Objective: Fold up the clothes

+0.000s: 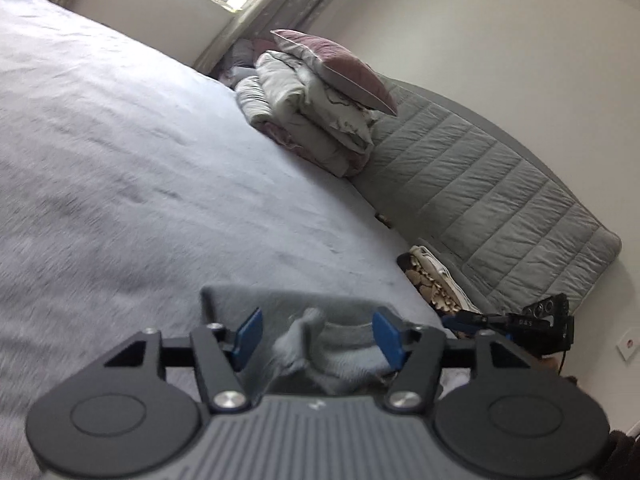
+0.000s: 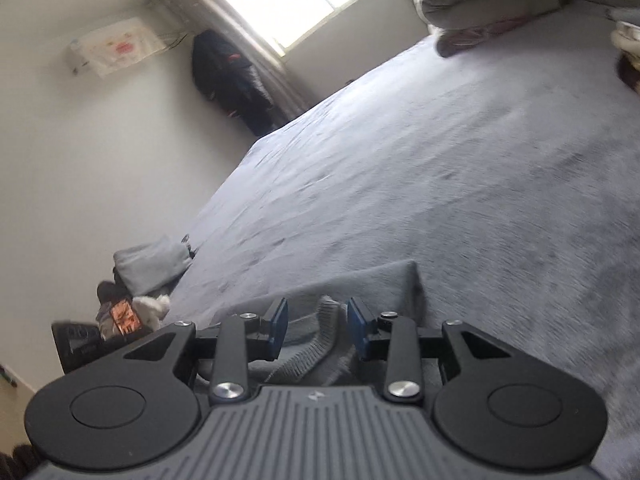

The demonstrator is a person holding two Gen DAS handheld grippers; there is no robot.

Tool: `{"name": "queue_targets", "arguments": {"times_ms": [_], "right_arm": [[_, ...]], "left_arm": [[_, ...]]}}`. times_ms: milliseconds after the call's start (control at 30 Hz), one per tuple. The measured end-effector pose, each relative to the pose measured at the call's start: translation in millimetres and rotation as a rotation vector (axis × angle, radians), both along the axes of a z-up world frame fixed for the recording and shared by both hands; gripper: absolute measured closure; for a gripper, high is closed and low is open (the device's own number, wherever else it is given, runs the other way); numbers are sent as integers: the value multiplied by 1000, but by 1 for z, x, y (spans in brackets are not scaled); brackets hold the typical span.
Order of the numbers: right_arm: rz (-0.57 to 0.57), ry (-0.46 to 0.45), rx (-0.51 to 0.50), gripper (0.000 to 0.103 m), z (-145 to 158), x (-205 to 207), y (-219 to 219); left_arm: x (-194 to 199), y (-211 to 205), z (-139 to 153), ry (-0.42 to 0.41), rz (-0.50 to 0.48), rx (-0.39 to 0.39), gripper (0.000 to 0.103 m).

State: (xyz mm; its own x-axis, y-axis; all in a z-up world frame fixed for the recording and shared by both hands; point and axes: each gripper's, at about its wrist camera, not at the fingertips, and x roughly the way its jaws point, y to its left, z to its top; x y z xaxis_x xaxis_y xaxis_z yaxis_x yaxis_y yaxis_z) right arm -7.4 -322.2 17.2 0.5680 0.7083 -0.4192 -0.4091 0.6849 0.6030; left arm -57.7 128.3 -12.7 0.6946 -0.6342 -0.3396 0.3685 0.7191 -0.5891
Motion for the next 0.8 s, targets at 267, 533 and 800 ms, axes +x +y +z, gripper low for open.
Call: {"name": "queue_targets", "arguments": {"times_ms": [267,533,800], "right_arm": [[52,-24,-174,65,-10,21,32],[122,-87,-330,92,-18,25,50],[218,-150,-317,102,-6,5,44]], "left_arm": [[35,-29,-7,32,-56,138,38],[44,-46,-16,56,-124,225,75],[20,-49,-9,-11,-231,228,97]]}}
